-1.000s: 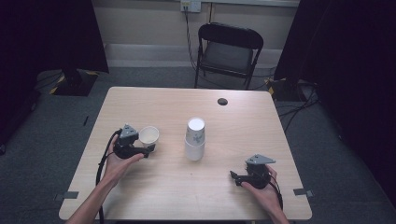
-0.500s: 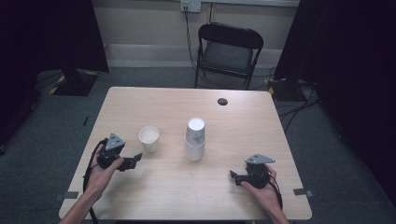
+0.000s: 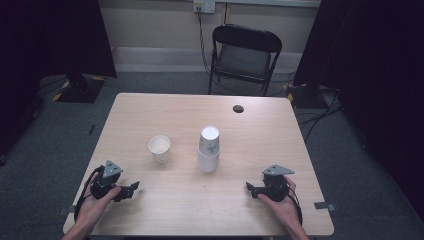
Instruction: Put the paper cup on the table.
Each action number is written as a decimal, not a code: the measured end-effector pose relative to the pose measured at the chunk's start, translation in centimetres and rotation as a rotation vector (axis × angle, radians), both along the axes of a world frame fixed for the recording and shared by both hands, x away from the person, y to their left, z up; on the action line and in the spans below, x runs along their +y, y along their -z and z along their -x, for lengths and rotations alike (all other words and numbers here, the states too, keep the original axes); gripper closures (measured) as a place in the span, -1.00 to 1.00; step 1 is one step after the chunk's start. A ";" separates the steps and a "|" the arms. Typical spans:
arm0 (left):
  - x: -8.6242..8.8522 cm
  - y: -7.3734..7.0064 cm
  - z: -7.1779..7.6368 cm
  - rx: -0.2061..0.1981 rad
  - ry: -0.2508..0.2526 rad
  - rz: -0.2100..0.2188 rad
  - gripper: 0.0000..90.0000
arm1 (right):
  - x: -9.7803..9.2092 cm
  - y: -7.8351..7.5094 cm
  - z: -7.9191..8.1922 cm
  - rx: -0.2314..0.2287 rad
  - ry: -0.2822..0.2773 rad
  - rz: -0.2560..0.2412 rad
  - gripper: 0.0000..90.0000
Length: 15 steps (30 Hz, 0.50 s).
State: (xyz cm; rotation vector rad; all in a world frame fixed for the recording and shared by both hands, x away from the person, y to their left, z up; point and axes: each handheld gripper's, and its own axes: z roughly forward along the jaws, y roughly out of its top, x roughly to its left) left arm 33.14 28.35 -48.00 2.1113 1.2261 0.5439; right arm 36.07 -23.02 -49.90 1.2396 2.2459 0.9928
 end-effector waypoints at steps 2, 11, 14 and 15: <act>0.2 0.6 0.3 0.033 0.008 -0.017 -0.59 | 0.0 0.0 0.0 0.000 0.000 0.000 -0.61; 1.6 2.1 0.9 -0.030 0.034 0.066 -0.70 | 0.0 0.0 -0.1 -0.001 0.001 -0.001 -0.61; 1.6 2.1 0.9 -0.030 0.034 0.066 -0.71 | 0.1 0.0 -0.1 -0.003 0.014 0.005 -0.62; 1.6 2.1 0.9 -0.029 0.033 0.067 -0.71 | 0.1 0.0 -0.1 -0.002 0.015 0.005 -0.62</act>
